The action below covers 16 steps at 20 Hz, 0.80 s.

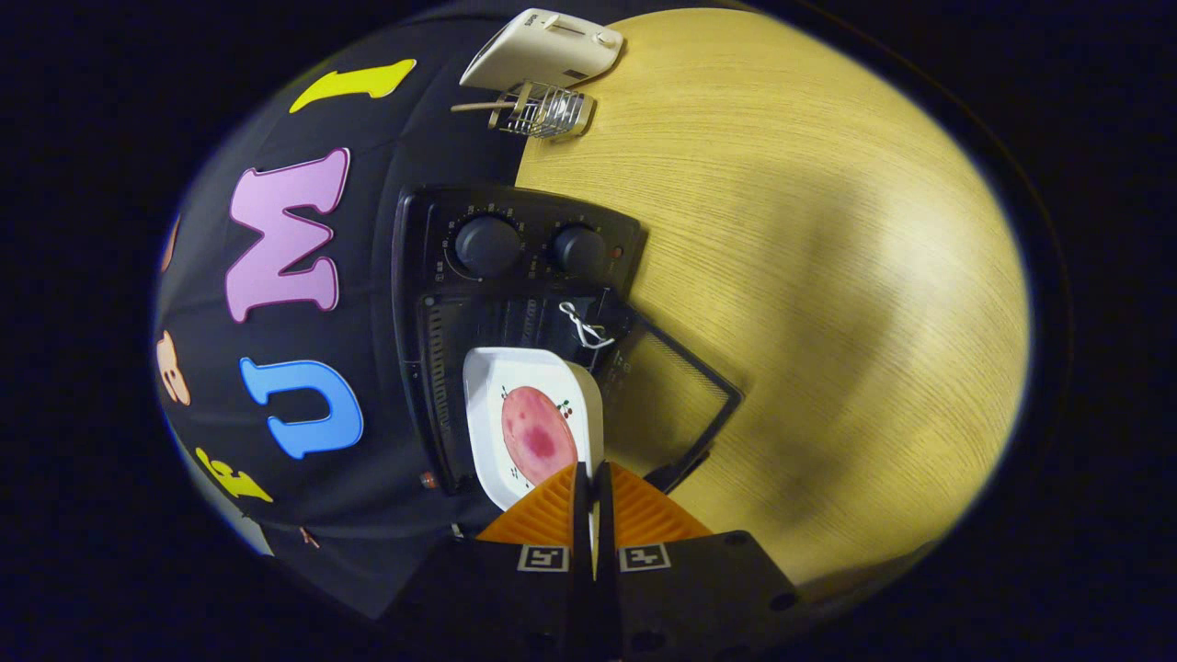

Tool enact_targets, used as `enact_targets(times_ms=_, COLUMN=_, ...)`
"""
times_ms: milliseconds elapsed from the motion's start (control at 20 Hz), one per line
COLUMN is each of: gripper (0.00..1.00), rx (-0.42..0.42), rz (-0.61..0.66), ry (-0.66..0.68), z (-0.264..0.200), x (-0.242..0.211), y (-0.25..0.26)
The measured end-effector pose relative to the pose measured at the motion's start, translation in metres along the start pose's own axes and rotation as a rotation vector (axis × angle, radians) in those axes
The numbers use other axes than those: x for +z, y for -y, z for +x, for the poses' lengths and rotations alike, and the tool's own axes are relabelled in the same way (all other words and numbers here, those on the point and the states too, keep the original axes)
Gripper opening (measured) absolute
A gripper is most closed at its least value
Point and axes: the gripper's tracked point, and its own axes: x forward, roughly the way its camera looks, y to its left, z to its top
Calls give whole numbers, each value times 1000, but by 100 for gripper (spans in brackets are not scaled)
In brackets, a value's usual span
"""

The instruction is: Open the toaster oven, put the food inside, and close the toaster oven door.

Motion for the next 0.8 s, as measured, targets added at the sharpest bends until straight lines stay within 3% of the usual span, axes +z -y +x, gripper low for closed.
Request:
enact_targets(times_ms=150, gripper=5, rx=3, rz=62, ry=32, z=31, x=-10, y=-25)
enact_targets(times_ms=400, gripper=5, rx=16, rz=269, ry=154, z=76, x=-6, y=-58)
enact_targets(times_ms=700, gripper=6, rx=-35, rz=343, ry=228, z=108, x=2, y=-59)
enact_targets(times_ms=800, gripper=9, rx=12, rz=378, ry=200, z=117, x=-3, y=-69)
